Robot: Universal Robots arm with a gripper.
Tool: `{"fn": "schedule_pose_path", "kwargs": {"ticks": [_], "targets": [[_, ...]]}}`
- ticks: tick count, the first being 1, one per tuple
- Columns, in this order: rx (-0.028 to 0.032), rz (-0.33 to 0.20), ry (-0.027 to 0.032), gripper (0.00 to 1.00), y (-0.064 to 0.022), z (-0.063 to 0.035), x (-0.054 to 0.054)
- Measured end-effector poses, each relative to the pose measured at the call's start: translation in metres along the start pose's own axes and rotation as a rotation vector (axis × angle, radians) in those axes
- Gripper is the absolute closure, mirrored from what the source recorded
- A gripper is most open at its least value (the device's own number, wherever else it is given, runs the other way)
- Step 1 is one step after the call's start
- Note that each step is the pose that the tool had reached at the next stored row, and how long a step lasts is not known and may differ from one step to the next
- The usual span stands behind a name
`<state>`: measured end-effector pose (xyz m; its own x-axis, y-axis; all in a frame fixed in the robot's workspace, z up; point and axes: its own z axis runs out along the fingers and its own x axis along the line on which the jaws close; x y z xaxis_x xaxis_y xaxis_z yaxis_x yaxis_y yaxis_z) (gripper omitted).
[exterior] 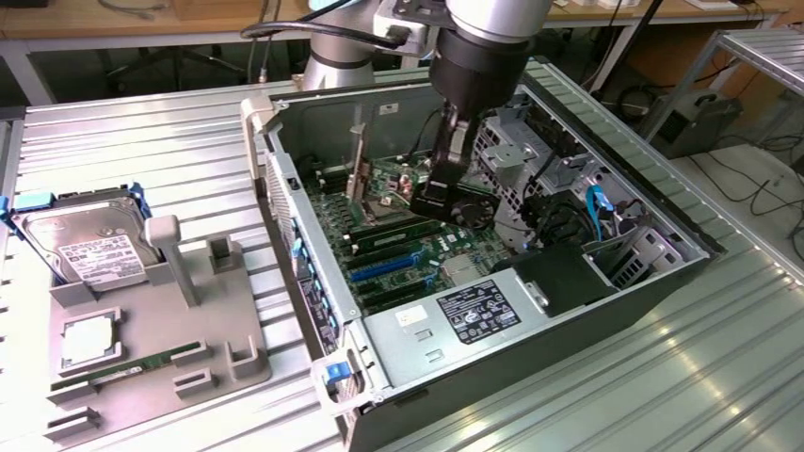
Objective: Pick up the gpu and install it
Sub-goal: 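Insert the gpu into the slot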
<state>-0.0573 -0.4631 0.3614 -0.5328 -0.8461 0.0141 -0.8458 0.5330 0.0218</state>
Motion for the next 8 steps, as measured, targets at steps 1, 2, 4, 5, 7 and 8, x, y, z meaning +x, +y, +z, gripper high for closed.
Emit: {"fn": "schedule_pose_path", "kwargs": {"ticks": [1, 2, 4, 5, 7, 8], "targets": [[0.0003, -0.019, 0.0004, 0.74, 0.0000, 0.0007, 0.0000], [0.0006, -0.040, 0.0008, 0.74, -0.0001, 0.0014, 0.0000], [0.0011, -0.078, 0.0018, 0.74, -0.0001, 0.0026, -0.0001], [0.0014, -0.097, 0.0021, 0.74, -0.0001, 0.0032, -0.0001], [0.0020, -0.143, 0.0030, 0.74, -0.0001, 0.0044, -0.0001], [0.0022, -0.174, 0.0034, 0.74, -0.0001, 0.0051, -0.0001]]}}
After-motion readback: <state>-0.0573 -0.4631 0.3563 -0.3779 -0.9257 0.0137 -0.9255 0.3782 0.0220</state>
